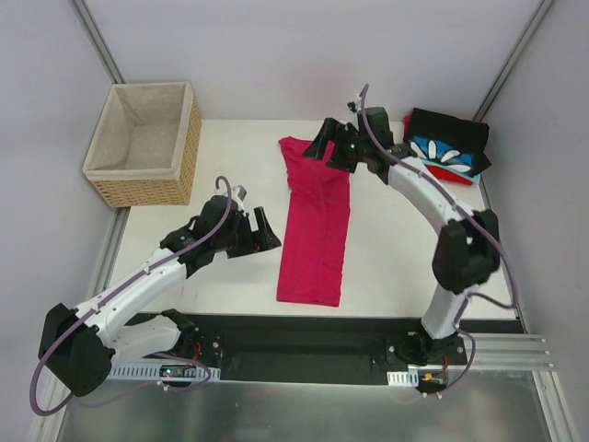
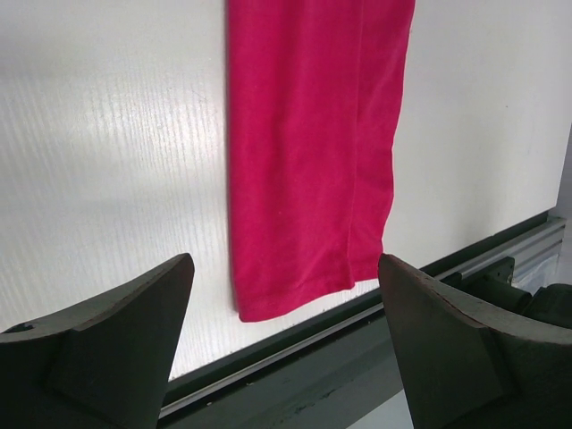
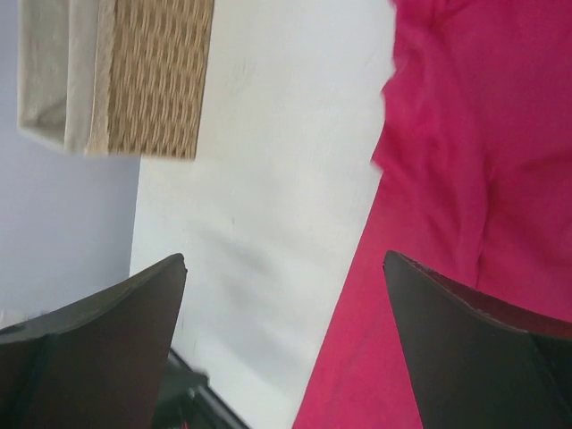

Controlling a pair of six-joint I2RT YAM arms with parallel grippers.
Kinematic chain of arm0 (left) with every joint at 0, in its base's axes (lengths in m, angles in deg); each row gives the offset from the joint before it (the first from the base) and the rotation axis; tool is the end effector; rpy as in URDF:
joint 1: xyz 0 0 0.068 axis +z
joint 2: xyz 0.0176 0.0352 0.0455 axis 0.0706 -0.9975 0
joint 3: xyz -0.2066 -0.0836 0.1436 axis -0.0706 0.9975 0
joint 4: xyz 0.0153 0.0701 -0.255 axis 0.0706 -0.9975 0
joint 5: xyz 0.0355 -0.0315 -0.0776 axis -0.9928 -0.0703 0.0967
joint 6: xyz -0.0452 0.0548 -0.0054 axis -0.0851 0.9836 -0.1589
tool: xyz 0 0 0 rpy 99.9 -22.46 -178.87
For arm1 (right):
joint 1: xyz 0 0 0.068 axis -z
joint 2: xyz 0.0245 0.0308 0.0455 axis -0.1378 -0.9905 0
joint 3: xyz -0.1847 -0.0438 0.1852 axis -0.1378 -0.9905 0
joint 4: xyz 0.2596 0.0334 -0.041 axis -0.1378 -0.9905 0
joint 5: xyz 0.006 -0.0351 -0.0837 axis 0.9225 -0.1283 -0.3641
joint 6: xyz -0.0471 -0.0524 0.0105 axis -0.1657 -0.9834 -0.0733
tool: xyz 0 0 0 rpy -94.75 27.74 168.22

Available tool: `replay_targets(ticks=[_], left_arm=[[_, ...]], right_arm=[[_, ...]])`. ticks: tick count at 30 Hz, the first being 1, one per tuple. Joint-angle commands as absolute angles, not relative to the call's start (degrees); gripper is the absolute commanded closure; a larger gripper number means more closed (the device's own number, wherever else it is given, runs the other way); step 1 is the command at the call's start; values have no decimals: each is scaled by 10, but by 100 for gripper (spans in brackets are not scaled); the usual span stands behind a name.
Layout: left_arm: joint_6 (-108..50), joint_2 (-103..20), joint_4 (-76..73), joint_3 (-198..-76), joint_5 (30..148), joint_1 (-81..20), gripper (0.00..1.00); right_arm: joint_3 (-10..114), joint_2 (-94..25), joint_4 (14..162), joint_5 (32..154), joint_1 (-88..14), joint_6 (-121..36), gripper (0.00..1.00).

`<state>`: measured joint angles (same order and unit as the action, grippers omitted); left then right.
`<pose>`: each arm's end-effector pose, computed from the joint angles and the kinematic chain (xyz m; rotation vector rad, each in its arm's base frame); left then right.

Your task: Fold and stack the t-shirts

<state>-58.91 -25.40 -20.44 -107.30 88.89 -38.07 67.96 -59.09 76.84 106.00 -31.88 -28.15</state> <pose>0.2066 -0.1494 0.2442 -0.0695 2.3042 -0.8793 0.4121 0.2055 0.3030 -0.2892 2.0749 0.8495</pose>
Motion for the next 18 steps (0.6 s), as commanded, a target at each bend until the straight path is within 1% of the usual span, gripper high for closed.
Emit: replay_targets(ticks=[1,2,3,8,9,13,18], left_arm=[[-620,-252,-175,-1042,880,-376,15],[-625,-256,-162,-1033,888,-379,15],[-628,-259,-117,-1021,899,-381,16],[-650,-296,20,-950,943,-405,15],[-653,-302,76,-939,957,-407,15],[-684,-350,180,-896,1001,-423,15],[-689,-380,212,-905,1002,-456,15]], right_arm=[[514,-498,716,1002,-368,-328,4],[490,-482,713,988,-386,-338,3],[468,-452,709,960,-393,-339,3],[323,-389,725,959,-410,-330,3],[306,-373,730,957,-415,-328,3],[240,-339,736,946,-441,-311,3],[201,-310,735,936,-465,-299,3]])
